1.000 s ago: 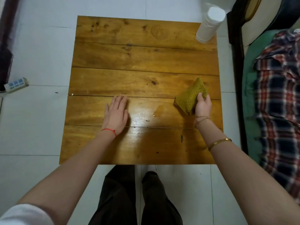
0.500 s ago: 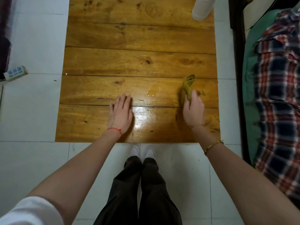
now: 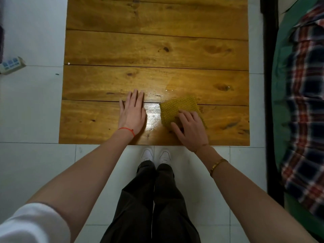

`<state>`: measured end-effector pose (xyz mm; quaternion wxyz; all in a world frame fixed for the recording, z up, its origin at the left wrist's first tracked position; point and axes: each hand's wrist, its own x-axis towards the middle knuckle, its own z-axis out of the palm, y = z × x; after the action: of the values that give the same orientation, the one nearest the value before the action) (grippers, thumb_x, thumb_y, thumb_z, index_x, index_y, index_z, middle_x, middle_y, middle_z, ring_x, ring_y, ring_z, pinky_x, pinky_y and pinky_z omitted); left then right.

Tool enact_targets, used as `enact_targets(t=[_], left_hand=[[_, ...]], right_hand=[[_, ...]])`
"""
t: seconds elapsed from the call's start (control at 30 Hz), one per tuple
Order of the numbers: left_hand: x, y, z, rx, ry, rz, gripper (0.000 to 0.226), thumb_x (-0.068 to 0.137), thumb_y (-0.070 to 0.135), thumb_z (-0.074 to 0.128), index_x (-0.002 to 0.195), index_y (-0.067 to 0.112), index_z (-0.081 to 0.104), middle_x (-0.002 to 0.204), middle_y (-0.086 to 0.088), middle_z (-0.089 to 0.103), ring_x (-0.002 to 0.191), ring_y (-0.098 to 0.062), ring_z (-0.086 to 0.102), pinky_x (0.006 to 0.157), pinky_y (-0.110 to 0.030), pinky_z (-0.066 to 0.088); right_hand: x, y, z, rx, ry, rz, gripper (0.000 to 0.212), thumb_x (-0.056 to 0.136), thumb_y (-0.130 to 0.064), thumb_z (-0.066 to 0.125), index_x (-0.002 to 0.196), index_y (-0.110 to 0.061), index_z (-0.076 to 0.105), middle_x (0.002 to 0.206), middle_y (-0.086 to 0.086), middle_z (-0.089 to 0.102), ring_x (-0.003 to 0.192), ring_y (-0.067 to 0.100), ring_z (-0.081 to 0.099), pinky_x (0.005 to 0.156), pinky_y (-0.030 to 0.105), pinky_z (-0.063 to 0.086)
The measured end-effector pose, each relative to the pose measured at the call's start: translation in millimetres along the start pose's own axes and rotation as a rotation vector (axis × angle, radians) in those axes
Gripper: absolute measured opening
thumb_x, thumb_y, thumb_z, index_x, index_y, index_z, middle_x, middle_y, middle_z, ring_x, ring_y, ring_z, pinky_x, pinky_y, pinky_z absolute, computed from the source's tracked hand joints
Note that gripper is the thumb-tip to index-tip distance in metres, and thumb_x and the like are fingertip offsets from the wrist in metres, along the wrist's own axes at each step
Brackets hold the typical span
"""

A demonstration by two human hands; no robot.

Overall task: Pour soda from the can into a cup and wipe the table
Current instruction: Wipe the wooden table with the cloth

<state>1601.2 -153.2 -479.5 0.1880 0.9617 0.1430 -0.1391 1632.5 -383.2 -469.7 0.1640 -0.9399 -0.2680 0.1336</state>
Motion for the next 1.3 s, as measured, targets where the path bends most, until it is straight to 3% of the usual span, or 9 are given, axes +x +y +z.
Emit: enact_targets(t=[0.13,0.33,0.47,0.67,0.9,1.03,1.2,1.3], left_hand=[[9.5,-0.6,5.9,0.022,0.013,0.026,0.058,0.102,0.024,0.033,0.157,0.017,0.013,0.165,-0.007,0.007,0.152,-0.026,0.003,0.122,-0.055,0.004],[26.5,-6.8,14.9,0.073,0.055,0.049,0.06,0.102,0.025,0.032,0.157,0.017,0.008,0.165,-0.007,0.003,0.152,-0.026,0.0,0.121,-0.058,0.005],[35.4,-12.7,18.4,0.108,0.09,0.054,0.06,0.103,0.026,0.03,0.157,0.018,0.006,0.166,-0.005,0.001,0.153,-0.025,-0.002,0.121,-0.057,0.003],[50.0,-18.2,20.1,0.14,0.122,0.064,0.06,0.103,0.029,0.026,0.157,0.02,0.002,0.166,-0.004,-0.002,0.153,-0.024,-0.004,0.12,-0.06,0.003],[61.3,-30.4,17.9,0.163,0.113,0.08,0.06,0.104,0.036,0.025,0.157,0.02,0.004,0.166,-0.003,-0.002,0.152,-0.023,-0.006,0.118,-0.062,0.0],[62.8,-31.8,17.3,0.16,0.123,0.089,0.06,0.104,0.037,0.023,0.157,0.019,0.003,0.166,-0.003,-0.004,0.152,-0.022,-0.008,0.118,-0.062,-0.001],[62.9,-31.9,18.5,0.15,0.129,0.079,0.06,0.104,0.037,0.023,0.157,0.02,0.003,0.166,-0.003,-0.003,0.152,-0.021,-0.007,0.118,-0.062,-0.001],[62.8,-32.2,17.6,0.154,0.126,0.08,0.06,0.104,0.038,0.022,0.158,0.02,0.004,0.166,-0.002,-0.002,0.153,-0.021,-0.007,0.118,-0.062,0.0]], right_hand=[[13.1,4.0,6.8,-0.059,-0.06,-0.022,0.05,0.099,-0.043,0.031,0.142,-0.021,0.044,0.155,0.004,0.033,0.146,0.029,0.021,0.118,0.049,0.021],[23.9,8.4,24.2,-0.195,-0.135,-0.009,0.058,0.1,-0.049,0.029,0.154,-0.03,0.017,0.163,0.003,0.007,0.15,0.032,-0.002,0.117,0.061,0.007],[19.0,9.6,33.7,-0.227,-0.085,-0.004,0.06,0.1,-0.051,0.03,0.154,-0.03,0.013,0.163,0.007,0.003,0.149,0.037,-0.003,0.117,0.062,0.006],[21.1,12.0,44.3,-0.175,0.015,0.035,0.056,0.1,-0.049,0.037,0.152,-0.032,0.025,0.161,0.01,0.016,0.149,0.036,0.004,0.116,0.062,0.009],[55.1,13.3,46.5,-0.166,0.145,0.263,0.052,0.101,-0.048,0.033,0.151,-0.032,0.028,0.161,0.008,0.019,0.149,0.036,0.01,0.117,0.06,0.01],[65.4,9.3,44.0,-0.215,0.092,0.285,0.057,0.101,-0.05,0.026,0.154,-0.031,0.015,0.163,0.011,0.007,0.149,0.038,0.001,0.117,0.062,0.005],[54.8,12.1,39.4,-0.237,-0.025,0.087,0.059,0.1,-0.054,0.026,0.154,-0.034,0.01,0.163,0.008,0.001,0.149,0.037,-0.005,0.116,0.062,0.006],[68.8,19.6,35.9,-0.225,-0.002,0.167,0.056,0.102,-0.049,0.025,0.154,-0.035,0.01,0.163,0.006,0.0,0.149,0.036,-0.005,0.117,0.061,0.006]])
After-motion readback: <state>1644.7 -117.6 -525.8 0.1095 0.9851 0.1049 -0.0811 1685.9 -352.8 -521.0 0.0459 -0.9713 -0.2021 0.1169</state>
